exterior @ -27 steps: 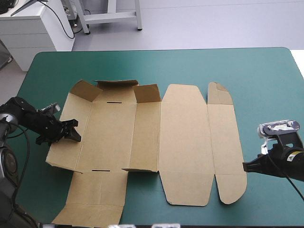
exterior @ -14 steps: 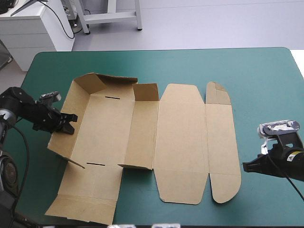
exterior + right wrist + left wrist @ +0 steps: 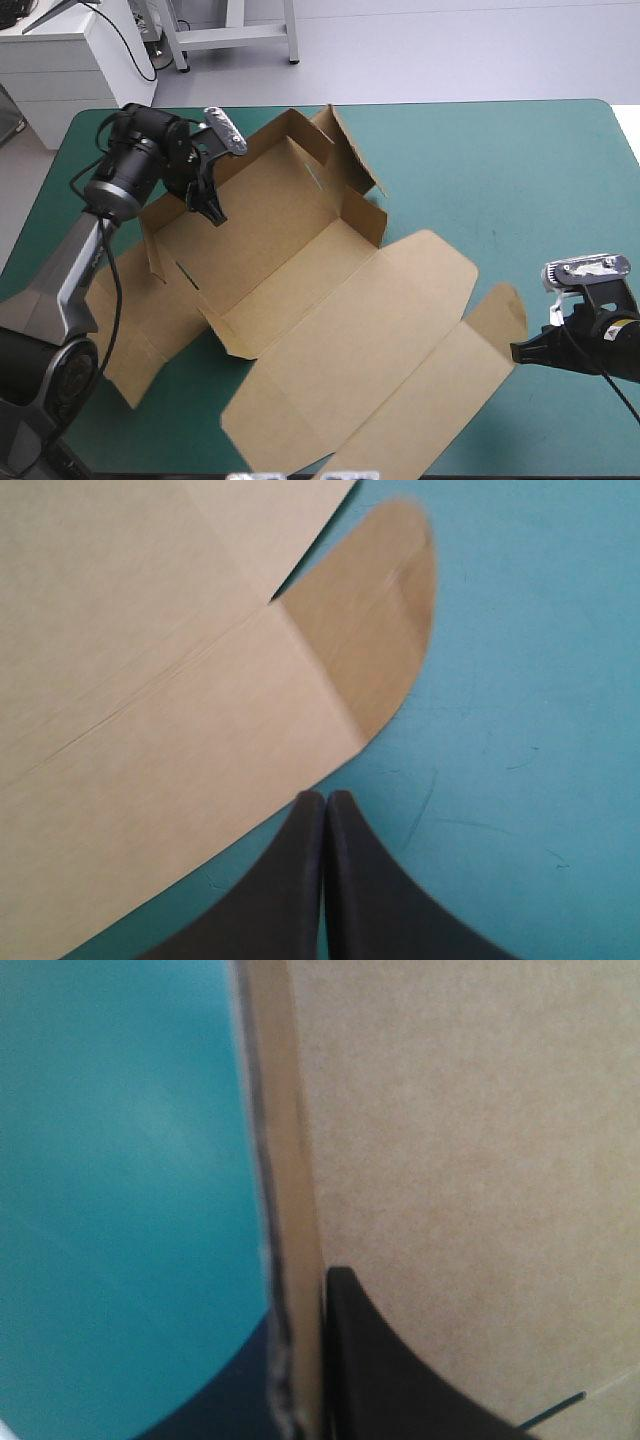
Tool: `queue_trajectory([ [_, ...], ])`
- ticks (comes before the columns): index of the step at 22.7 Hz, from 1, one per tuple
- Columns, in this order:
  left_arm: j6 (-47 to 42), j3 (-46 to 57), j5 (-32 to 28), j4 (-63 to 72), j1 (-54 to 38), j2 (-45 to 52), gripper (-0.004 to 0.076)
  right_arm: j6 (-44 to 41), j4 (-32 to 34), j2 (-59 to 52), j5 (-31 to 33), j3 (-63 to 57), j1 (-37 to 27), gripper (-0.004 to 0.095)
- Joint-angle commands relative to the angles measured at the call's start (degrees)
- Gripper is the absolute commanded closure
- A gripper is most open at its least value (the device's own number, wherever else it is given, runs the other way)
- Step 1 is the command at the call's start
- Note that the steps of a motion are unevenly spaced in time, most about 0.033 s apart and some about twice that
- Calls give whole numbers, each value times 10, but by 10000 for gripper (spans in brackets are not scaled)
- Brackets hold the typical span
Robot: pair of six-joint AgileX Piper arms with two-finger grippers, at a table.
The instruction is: Fold the box
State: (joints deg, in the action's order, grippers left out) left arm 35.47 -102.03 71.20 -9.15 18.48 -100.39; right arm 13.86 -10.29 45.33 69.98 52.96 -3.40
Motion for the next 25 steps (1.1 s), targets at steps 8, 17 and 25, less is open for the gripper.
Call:
queue_trajectory([
  [8, 52, -47, -89, -137, 126, -15, 731, 0, -9, -2, -18, 12, -4, 923],
  [17, 30, -46, -153, -251, 268, -14, 732, -6, -9, -2, -19, 12, -4, 923],
  [25, -71, 54, -187, -390, 334, 15, 732, -14, -9, -2, -19, 12, -4, 923],
])
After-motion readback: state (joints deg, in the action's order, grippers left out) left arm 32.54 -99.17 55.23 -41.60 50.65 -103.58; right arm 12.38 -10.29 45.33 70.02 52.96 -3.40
